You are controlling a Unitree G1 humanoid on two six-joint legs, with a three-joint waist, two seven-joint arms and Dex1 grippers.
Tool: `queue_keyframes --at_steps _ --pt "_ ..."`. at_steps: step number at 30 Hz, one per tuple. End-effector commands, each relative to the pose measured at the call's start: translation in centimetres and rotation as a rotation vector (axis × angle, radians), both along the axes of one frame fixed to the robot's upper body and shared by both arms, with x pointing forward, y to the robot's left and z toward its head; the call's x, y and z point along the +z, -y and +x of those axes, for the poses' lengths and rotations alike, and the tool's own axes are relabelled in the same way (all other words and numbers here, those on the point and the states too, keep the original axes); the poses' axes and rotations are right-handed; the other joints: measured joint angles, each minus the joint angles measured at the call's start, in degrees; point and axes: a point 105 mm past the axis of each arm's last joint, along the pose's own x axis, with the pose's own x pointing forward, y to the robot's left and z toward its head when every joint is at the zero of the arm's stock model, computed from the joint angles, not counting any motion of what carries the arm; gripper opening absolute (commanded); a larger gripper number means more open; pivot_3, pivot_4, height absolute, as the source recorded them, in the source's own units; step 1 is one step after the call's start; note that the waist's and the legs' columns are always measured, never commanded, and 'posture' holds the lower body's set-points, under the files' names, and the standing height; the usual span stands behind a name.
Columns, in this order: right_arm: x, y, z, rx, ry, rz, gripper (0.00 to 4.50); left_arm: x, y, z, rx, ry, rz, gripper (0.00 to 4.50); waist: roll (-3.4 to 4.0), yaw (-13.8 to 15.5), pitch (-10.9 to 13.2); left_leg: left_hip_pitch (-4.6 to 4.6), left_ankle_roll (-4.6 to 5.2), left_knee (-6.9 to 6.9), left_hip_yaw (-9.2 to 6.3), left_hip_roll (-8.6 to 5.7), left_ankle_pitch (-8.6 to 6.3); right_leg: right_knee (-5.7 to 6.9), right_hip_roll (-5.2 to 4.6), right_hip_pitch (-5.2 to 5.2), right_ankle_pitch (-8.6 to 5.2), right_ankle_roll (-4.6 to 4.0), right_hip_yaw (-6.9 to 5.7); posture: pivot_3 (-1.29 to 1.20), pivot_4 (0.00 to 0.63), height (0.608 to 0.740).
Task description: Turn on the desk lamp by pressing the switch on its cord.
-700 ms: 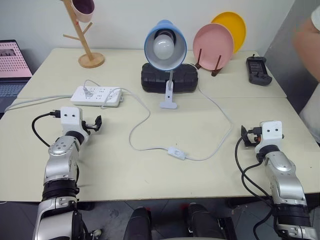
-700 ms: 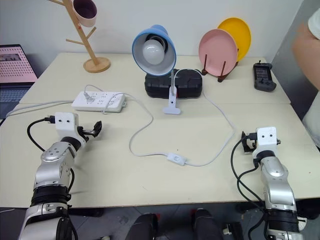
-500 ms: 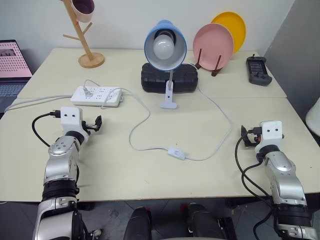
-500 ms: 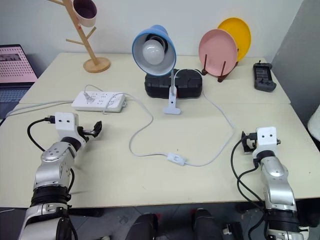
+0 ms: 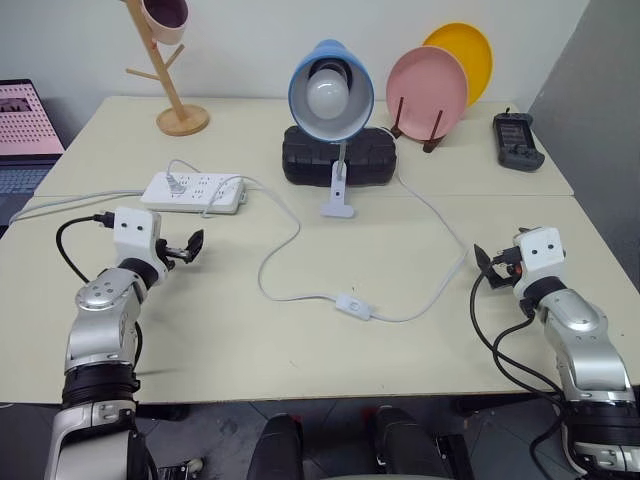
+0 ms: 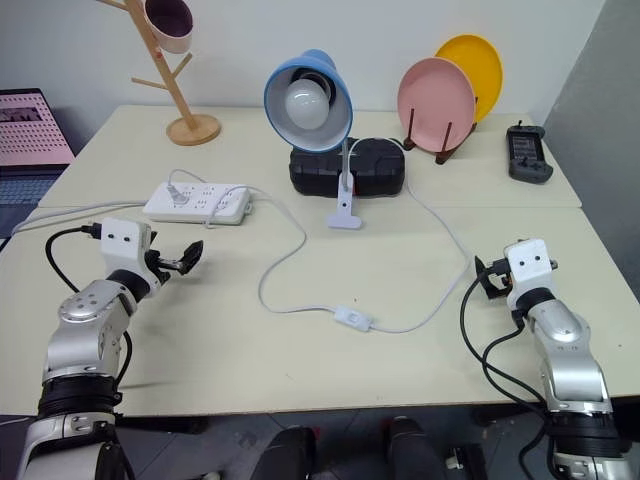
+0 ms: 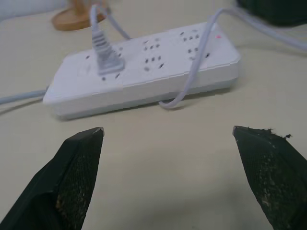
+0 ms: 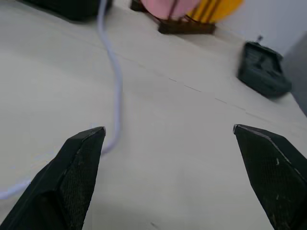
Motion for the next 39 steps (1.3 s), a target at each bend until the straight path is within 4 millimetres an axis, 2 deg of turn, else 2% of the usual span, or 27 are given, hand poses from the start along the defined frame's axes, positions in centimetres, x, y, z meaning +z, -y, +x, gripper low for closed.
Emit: queue_keyframes --at_steps 1,2,5,6,7,9,12,15,19,23,32,39 --pt "1.9 -5.6 -2.7 0.432 -0.136 0.033 4.49 3.4 4.1 -0.9 -0.303 0.01 0.026 4.5 0.01 -0.06 0.01 -0.01 0.0 -0.01 0.0 0.0 0.0 -0.01 0.0 0.0 0.0 0.0 0.0 0.0 0.15 0.74" --pt "1.5 -6.5 -3.7 0.52 -0.202 0.013 4.49 3.6 5.1 -1.2 -0.371 -0.005 0.04 4.5 0.02 -0.11 0.02 0.0 0.0 0.01 -0.01 0.01 0.0 0.01 0.0 0.0 -0.01 -0.01 0.0 0.0 0.15 0.74" --pt "0.7 -7.6 -5.3 0.638 -0.304 -0.033 4.49 3.6 6.7 -1.8 -0.464 -0.042 0.08 4.5 0.0 -0.07 0.0 0.0 0.0 -0.02 -0.02 0.02 -0.01 -0.07 0.0 0.04 -0.03 -0.03 -0.03 0.0 0.15 0.74" --pt "0.7 -8.3 -5.8 0.688 -0.328 -0.032 4.49 3.4 7.8 -2.2 -0.524 -0.064 0.099 4.5 0.0 -0.04 0.0 0.01 0.01 -0.01 -0.02 0.02 -0.01 -0.09 0.0 0.05 -0.04 -0.03 -0.03 0.0 0.15 0.74" --pt "0.6 -9.3 -6.6 0.763 -0.362 -0.04 4.49 3.1 9.6 -3.2 -0.639 -0.107 0.122 4.5 0.0 -0.05 0.01 0.01 0.01 -0.01 -0.02 0.01 -0.01 -0.1 0.0 0.05 -0.04 -0.03 -0.02 0.0 0.15 0.74" --pt "0.4 -10.4 -7.5 0.853 -0.402 -0.059 4.49 2.5 11.8 -5.1 -0.806 -0.182 0.16 4.5 0.0 -0.08 0.01 -0.02 0.0 0.0 -0.02 0.01 -0.01 -0.12 0.0 0.02 -0.05 -0.04 -0.02 0.0 0.15 0.74" --pt "0.1 -11.2 -7.8 0.899 -0.423 -0.076 4.49 1.1 13.0 -8.1 -0.99 -0.325 0.23 4.5 -0.01 -0.39 0.02 -0.04 0.0 0.0 0.0 0.02 -0.01 -0.15 0.0 0.0 -0.06 -0.06 -0.01 0.0 0.15 0.74" --pt "-0.3 -11.9 -7.8 0.927 -0.428 -0.076 4.49 0.1 13.5 -10.2 -1.123 -0.396 0.349 4.5 0.01 -0.8 0.02 -0.02 0.01 -0.06 0.02 0.03 -0.02 -0.14 0.0 -0.04 -0.24 -0.37 0.0 0.0 0.15 0.74" --pt "-1.1 -12.4 -7.5 0.932 -0.416 -0.098 4.49 0.6 14.0 -9.7 -1.135 -0.345 0.378 4.5 0.01 -0.78 0.02 -0.02 0.01 -0.06 -0.01 0.05 -0.02 -0.12 0.02 -0.04 -0.27 -0.43 -0.04 0.0 0.15 0.74" --pt "-1.9 -13.9 -6.7 0.914 -0.366 -0.087 4.49 1.1 14.1 -8.5 -1.095 -0.284 0.368 4.5 -0.01 -0.77 0.02 -0.05 0.01 0.03 0.0 0.03 -0.01 -0.14 0.01 -0.03 -0.27 -0.42 -0.01 0.0 0.15 0.74" --pt "-2.3 -16.8 -5.7 0.942 -0.291 -0.112 4.49 1.0 13.9 -9.1 -1.089 -0.288 0.357 4.5 0.0 -1.11 0.02 -0.05 0.02 -0.05 -0.02 0.06 -0.02 -0.06 0.05 -0.08 -0.19 -0.26 -0.04 0.0 0.15 0.74" --pt "-3.1 -17.7 -6.0 0.962 -0.29 -0.141 4.49 0.9 13.8 -9.8 -1.081 -0.292 0.351 4.5 0.0 -1.08 0.02 -0.05 0.02 -0.02 -0.05 0.06 -0.02 -0.04 0.05 -0.07 -0.24 -0.34 -0.05 0.0 0.15 0.74"
